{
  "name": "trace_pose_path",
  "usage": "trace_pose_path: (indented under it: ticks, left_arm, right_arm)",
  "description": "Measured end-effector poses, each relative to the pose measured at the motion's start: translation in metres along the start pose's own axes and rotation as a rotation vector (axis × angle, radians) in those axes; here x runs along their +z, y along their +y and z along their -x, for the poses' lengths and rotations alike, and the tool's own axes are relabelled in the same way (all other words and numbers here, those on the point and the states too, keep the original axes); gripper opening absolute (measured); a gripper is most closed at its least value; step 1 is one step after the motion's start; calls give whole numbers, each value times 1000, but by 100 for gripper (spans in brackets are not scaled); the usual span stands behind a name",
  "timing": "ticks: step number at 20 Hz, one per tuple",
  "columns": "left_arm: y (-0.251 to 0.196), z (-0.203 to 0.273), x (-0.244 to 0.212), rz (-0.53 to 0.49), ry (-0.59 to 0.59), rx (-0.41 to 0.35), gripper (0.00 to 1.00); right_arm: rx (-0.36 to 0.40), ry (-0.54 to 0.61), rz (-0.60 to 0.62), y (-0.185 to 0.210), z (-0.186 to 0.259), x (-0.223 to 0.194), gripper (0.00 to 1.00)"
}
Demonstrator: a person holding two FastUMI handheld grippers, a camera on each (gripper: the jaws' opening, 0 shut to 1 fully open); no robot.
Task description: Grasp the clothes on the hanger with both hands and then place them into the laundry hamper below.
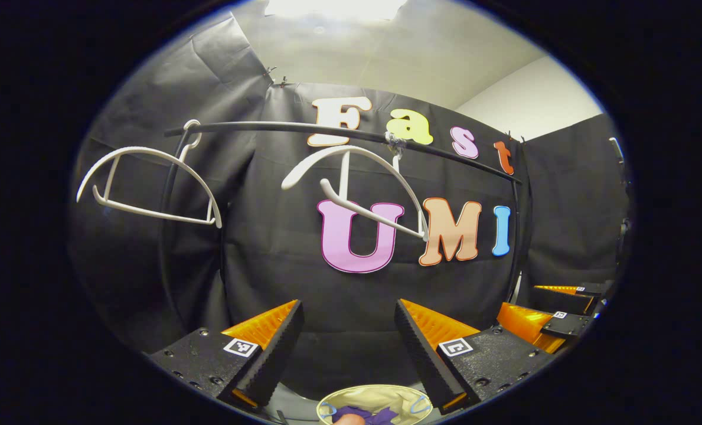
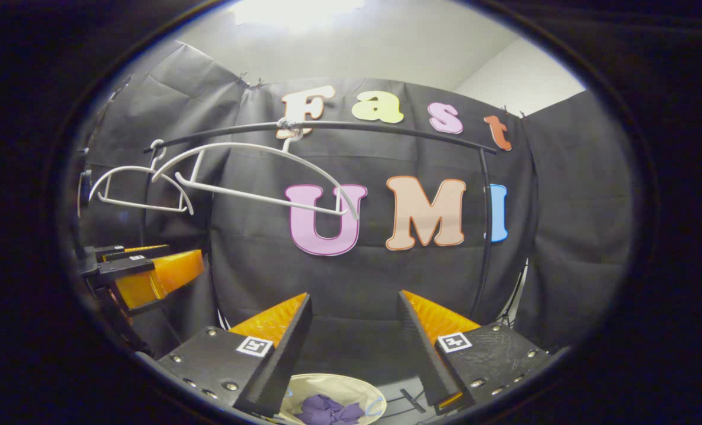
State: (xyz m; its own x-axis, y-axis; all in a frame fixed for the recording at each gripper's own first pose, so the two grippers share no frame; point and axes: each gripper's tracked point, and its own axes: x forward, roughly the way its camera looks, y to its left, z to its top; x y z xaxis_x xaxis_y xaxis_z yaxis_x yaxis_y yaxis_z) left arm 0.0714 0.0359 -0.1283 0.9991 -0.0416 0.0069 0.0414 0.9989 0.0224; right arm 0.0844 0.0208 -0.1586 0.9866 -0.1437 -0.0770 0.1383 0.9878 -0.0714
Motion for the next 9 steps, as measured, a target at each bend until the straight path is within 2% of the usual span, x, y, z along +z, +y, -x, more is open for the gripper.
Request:
trace_pose_path:
  ticks: [1,2,3,6,9]
  left_arm:
    - [-3,2,2,0,4,3,92]
    - [-5,4,4,-1,3,6,92]
    - [-7,5,5,-1,0,10,92]
    - [-17,10,16,-2,-22,13,92]
    - [-26,9,30,-8,-38,26,95]
  right_arm:
    - [-1,-9,-6,-2,3,2,82]
    - [0,-15,-8,-4,5,3,82]
    - [8,-22,-14,-4,8,4,87]
    - [59,-110,-47,3,31,25,86]
    - [64,-108,-32,-8,39,27,86]
